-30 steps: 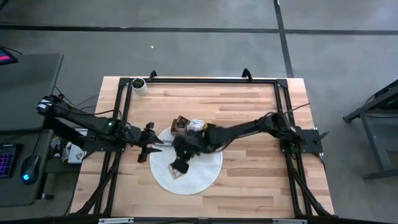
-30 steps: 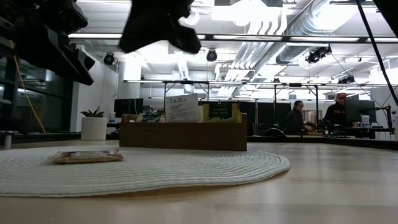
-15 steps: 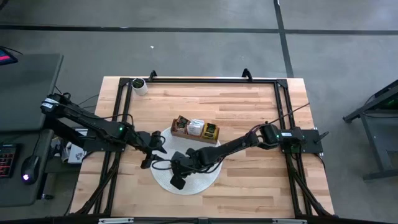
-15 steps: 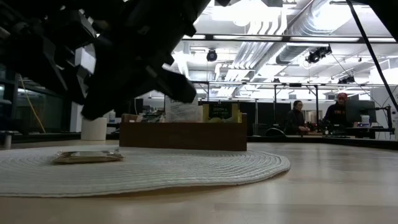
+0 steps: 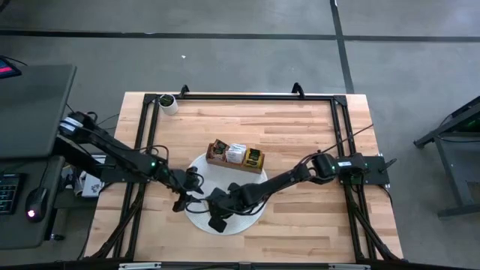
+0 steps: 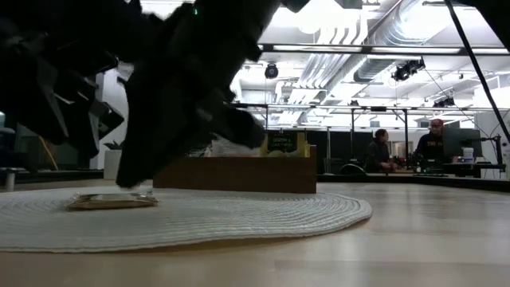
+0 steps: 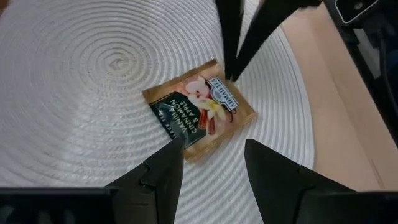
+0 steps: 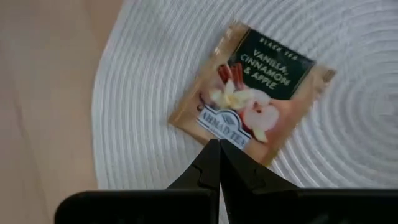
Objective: Pick & Place Tea
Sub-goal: Put the brown tea bag into the left section of the wooden organizer
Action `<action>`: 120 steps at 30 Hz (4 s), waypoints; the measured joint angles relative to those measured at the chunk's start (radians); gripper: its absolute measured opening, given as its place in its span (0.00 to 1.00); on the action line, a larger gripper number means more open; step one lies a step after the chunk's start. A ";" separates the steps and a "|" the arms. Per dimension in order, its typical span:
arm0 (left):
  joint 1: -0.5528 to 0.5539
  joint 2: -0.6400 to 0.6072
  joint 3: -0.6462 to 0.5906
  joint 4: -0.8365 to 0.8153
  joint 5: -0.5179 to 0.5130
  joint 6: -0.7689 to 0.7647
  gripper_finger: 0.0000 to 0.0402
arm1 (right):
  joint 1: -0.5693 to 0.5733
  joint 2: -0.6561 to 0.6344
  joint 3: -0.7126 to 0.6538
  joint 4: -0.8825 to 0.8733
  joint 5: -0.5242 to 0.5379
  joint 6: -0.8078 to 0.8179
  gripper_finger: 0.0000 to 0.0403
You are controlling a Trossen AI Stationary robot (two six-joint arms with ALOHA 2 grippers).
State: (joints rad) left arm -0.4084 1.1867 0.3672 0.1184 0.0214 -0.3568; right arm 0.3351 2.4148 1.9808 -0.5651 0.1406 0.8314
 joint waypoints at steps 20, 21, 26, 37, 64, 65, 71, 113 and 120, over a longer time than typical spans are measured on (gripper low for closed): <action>0.002 0.143 -0.001 0.067 -0.005 -0.129 0.42 | -0.002 0.082 0.008 0.055 -0.097 0.086 0.00; 0.002 0.155 0.000 0.087 -0.005 -0.142 0.42 | -0.002 0.083 0.007 0.064 -0.105 0.087 0.00; 0.002 0.188 0.000 0.133 -0.005 -0.196 0.42 | -0.002 0.085 0.005 0.078 -0.106 0.086 0.00; 0.002 0.194 0.000 0.179 0.105 -0.283 0.42 | -0.021 0.086 0.003 0.087 -0.104 0.070 0.00; 0.002 0.193 0.000 0.104 0.108 -0.312 0.31 | -0.053 0.089 0.000 0.149 -0.069 0.058 0.00; 0.002 0.193 0.000 0.105 0.104 -0.309 0.27 | -0.053 0.089 0.000 0.153 -0.068 0.058 0.00; 0.002 0.193 0.000 0.109 0.100 -0.290 0.03 | -0.054 0.089 0.000 0.157 -0.069 0.058 0.00; 0.003 -0.066 0.347 -0.637 -0.306 0.372 0.00 | -0.053 -0.162 -0.001 -0.120 -0.081 0.031 0.00; 0.065 -0.066 0.460 -0.802 -0.523 0.644 0.00 | -0.053 -0.164 -0.001 -0.234 -0.068 0.084 0.00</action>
State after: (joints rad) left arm -0.3431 1.1209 0.8268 -0.6841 -0.5011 0.2874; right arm 0.2817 2.2505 1.9800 -0.7988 0.0723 0.9151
